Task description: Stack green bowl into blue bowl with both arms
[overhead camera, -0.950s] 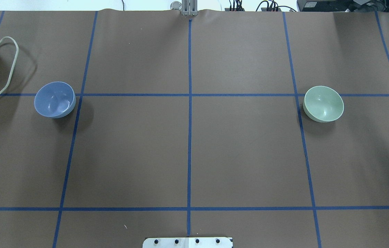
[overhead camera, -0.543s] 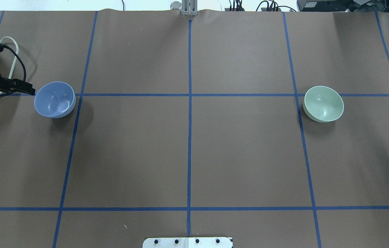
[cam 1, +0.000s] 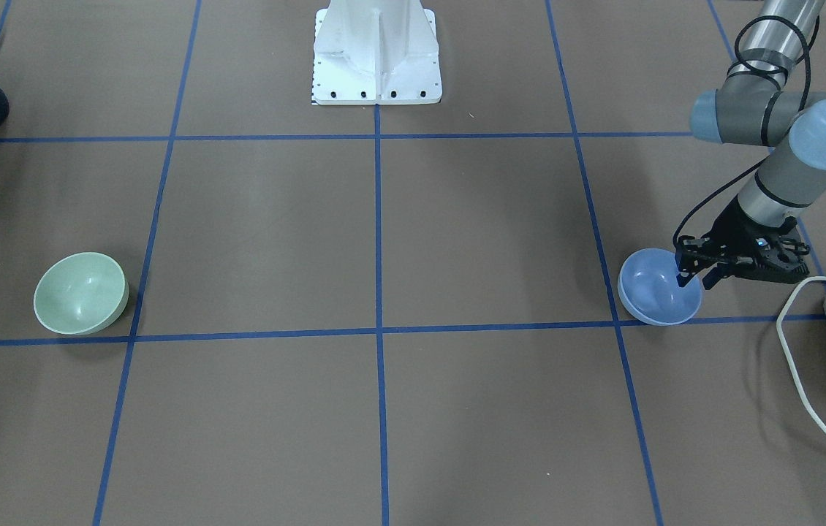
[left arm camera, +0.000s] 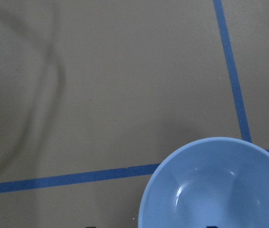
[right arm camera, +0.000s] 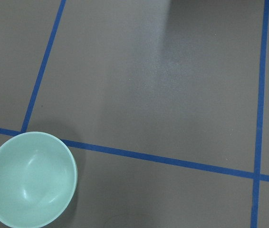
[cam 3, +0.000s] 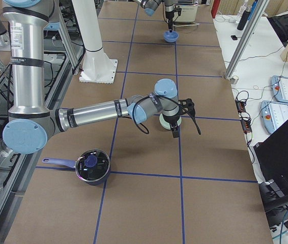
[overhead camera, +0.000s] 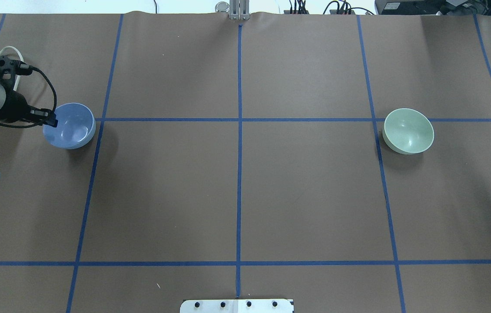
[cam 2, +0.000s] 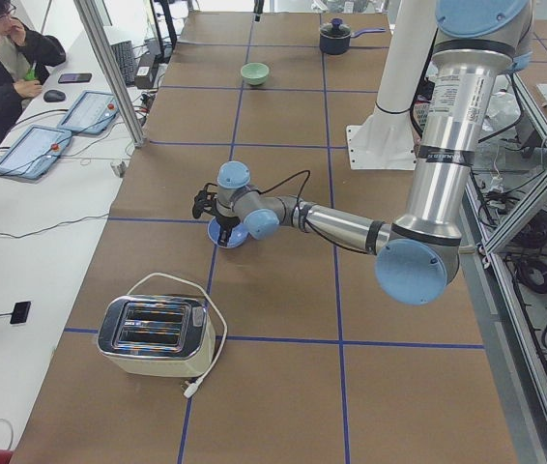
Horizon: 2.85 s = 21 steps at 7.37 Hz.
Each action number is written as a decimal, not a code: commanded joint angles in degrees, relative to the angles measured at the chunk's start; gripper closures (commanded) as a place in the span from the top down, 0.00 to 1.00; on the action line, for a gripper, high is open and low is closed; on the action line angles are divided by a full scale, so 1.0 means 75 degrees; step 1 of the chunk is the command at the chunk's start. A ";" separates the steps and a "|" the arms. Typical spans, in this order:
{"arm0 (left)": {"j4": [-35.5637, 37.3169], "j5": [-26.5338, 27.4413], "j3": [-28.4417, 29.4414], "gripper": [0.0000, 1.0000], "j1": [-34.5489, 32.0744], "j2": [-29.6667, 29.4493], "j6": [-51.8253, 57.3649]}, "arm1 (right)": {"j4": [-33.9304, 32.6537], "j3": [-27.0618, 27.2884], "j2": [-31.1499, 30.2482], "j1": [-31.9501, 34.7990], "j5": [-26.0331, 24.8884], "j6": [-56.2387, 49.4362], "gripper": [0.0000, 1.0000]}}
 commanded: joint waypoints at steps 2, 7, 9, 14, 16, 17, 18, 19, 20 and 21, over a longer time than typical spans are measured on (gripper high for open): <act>-0.0342 -0.0015 0.0313 0.15 0.0032 -0.0105 0.0010 | 0.0003 -0.0011 0.0023 -0.0034 0.0010 0.0000 1.00; -0.0248 -0.0437 0.0231 0.46 -0.0073 -0.0246 0.0149 | 0.0003 -0.0011 0.0035 -0.0081 -0.0002 0.0000 1.00; -0.0074 -0.0554 0.0347 0.46 -0.0470 -0.0246 0.0956 | 0.0003 -0.0011 0.0035 -0.0081 -0.0002 0.0000 1.00; 0.0057 -0.0519 0.0664 0.46 -0.0484 -0.0386 0.1100 | 0.0003 -0.0011 0.0035 -0.0105 -0.0037 0.0000 1.00; 0.0010 -0.0531 0.0711 0.43 -0.0344 -0.0410 0.1111 | 0.0003 -0.0034 0.0035 -0.0105 -0.0037 0.0000 1.00; -0.0002 -0.0519 0.0700 0.28 -0.0273 -0.0421 0.1112 | 0.0003 -0.0034 0.0023 -0.0105 -0.0037 0.0000 1.00; -0.0002 -0.0519 0.0700 0.04 -0.0261 -0.0410 0.1135 | -0.0009 -0.0034 0.0035 -0.0105 -0.0037 0.0000 1.00; -0.0002 -0.0519 0.0700 0.00 -0.0261 -0.0387 0.1147 | -0.0009 -0.0034 0.0035 -0.0105 -0.0037 0.0000 1.00; -0.0014 -0.0519 0.0676 0.00 -0.0261 -0.0375 0.1158 | 0.0003 -0.0034 0.0023 -0.0105 -0.0037 0.0000 1.00; 0.0010 -0.0565 0.0514 0.00 -0.0272 -0.0398 0.1135 | 0.0003 -0.0034 0.0023 -0.0105 -0.0037 0.0000 1.00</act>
